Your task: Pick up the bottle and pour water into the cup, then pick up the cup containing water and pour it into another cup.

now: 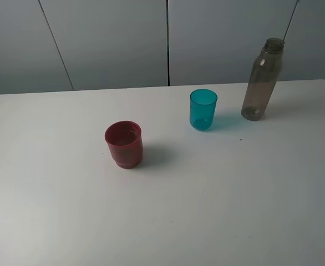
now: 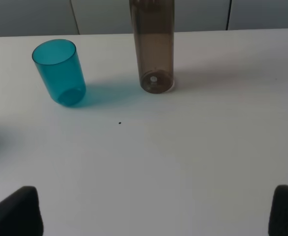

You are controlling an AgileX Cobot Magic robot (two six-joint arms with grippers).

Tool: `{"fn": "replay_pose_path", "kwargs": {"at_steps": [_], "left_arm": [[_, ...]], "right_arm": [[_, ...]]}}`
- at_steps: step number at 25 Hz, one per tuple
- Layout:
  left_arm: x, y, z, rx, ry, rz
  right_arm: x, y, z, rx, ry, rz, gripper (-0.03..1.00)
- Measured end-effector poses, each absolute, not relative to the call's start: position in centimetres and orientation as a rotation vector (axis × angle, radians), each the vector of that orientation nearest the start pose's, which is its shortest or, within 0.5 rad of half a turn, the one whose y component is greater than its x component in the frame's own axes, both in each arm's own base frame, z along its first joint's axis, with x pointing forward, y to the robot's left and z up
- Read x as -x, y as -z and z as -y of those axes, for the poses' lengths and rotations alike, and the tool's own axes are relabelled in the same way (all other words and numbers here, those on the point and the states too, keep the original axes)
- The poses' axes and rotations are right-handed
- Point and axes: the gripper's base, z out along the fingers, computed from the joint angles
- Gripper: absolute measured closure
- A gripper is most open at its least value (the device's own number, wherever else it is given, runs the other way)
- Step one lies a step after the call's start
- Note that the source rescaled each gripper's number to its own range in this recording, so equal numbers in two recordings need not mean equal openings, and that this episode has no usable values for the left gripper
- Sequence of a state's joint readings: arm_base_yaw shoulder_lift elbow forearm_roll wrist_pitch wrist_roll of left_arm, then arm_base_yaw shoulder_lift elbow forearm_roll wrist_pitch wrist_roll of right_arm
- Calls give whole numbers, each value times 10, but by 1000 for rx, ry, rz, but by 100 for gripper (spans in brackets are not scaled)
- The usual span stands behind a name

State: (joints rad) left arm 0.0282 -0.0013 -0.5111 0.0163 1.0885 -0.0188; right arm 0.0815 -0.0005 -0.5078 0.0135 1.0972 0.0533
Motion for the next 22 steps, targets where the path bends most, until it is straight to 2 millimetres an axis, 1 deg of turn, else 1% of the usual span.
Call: {"fn": "replay_pose_path", "kwargs": {"at_steps": [22], "left_arm": [[8, -278, -1, 50, -25, -2059]], "right_arm": [[7, -276, -1, 31, -97, -2077, -3]]}}
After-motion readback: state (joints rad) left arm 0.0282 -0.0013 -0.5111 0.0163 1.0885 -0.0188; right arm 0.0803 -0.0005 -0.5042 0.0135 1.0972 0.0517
